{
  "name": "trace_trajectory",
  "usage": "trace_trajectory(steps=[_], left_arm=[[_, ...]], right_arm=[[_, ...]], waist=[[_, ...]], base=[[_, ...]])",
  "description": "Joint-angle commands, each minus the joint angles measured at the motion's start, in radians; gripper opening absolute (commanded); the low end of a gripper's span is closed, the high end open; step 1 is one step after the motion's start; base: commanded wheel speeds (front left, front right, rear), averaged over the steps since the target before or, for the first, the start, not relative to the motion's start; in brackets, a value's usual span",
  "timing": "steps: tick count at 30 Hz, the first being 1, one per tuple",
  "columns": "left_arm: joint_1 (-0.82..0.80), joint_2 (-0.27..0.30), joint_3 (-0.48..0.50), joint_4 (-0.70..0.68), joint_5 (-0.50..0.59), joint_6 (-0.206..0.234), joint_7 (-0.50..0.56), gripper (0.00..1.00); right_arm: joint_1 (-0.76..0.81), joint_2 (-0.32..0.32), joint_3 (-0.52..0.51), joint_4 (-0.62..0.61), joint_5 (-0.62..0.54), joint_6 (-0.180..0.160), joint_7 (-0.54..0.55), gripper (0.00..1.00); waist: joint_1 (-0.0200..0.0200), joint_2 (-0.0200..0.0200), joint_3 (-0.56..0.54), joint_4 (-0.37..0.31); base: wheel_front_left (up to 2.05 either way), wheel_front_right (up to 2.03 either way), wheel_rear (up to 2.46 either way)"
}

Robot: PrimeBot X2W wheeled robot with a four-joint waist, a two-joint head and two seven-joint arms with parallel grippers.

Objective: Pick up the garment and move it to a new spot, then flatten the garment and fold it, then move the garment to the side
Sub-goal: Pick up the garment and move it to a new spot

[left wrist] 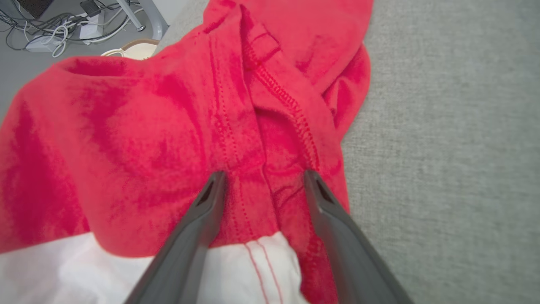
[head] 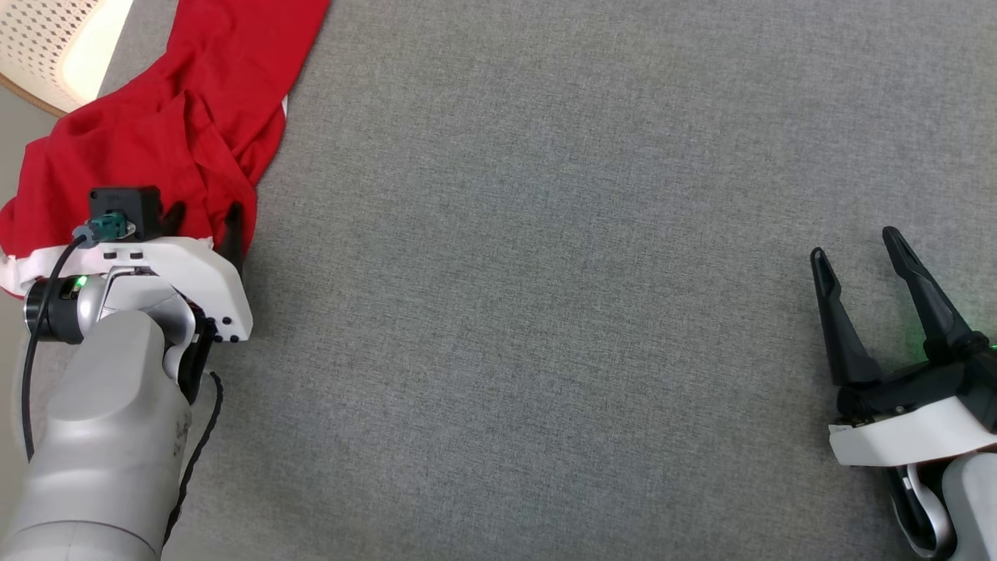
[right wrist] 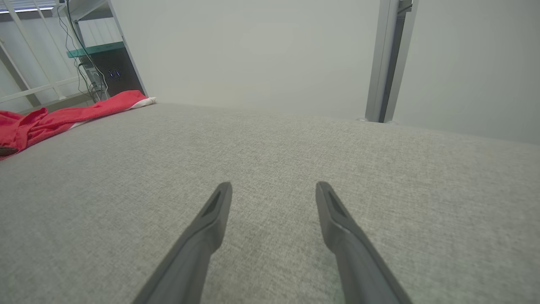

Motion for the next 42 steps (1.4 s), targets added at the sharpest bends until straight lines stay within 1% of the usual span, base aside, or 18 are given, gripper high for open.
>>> trace_trajectory(steps=[1,5,11,16,21,22,24,29,33,38,42], left_arm=[[-0.006,-0.001,-0.003,0.02,-0.008,-0.008,0.003,0.0],[-0.016,0.008,-0.003,0.052,-0.023,-0.015,-0.031,0.0],[-0.032,0.03,-0.02,0.063,-0.004,-0.004,-0.122,0.0],[-0.032,0.034,-0.041,0.035,0.014,-0.002,-0.162,0.0],[-0.013,0.027,-0.083,-0.037,0.045,-0.007,-0.179,0.0],[-0.003,0.022,-0.104,-0.07,0.056,-0.011,-0.18,0.0],[0.003,0.019,-0.114,-0.086,0.061,-0.013,-0.18,0.0],[0.02,-0.01,-0.17,-0.18,0.076,-0.017,-0.152,0.0],[0.048,-0.04,-0.219,-0.271,0.075,-0.023,-0.111,0.0],[0.071,-0.082,-0.275,-0.388,0.061,-0.023,-0.048,0.0],[0.058,-0.113,-0.323,-0.456,0.059,-0.02,-0.005,0.0]], right_arm=[[0.007,-0.009,0.001,0.03,-0.003,-0.003,0.01,1.0],[0.003,-0.009,0.021,0.037,0.007,-0.002,0.012,1.0],[-0.007,0.011,0.034,0.058,0.016,-0.002,-0.004,1.0],[-0.015,0.035,0.045,0.083,0.02,-0.002,-0.018,1.0],[-0.019,0.07,0.049,0.123,0.027,-0.002,-0.032,1.0],[-0.019,0.083,0.049,0.14,0.03,-0.002,-0.034,1.0],[-0.019,0.089,0.049,0.148,0.031,-0.002,-0.036,1.0],[-0.023,0.117,0.042,0.17,0.035,-0.002,-0.039,1.0],[-0.031,0.141,0.031,0.159,0.035,-0.002,-0.039,1.0],[-0.039,0.151,0.012,0.148,0.035,-0.002,-0.039,1.0],[-0.057,0.158,-0.003,0.137,0.038,-0.002,-0.039,1.0]], waist=[[0.0,0.0,-0.002,-0.002],[0.0,0.0,-0.015,-0.01],[0.0,0.0,-0.061,-0.023],[0.0,0.0,-0.105,-0.036],[0.0,0.0,-0.167,-0.058],[0.0,0.0,-0.19,-0.067],[0.0,0.0,-0.201,-0.073],[0.0,0.0,-0.241,-0.109],[0.0,0.0,-0.255,-0.156],[0.0,0.0,-0.249,-0.219],[0.0,0.0,-0.226,-0.28]], base=[[0.0,0.0,0.0],[0.0,0.0,0.0],[0.0,0.0,0.0],[0.0,0.0,0.0],[0.0,0.0,0.0],[0.0,0.0,0.0],[0.0,0.0,0.0],[0.0,0.0,0.0],[0.0,0.0,0.0],[0.0,0.0,0.0],[0.0,0.0,0.0]])
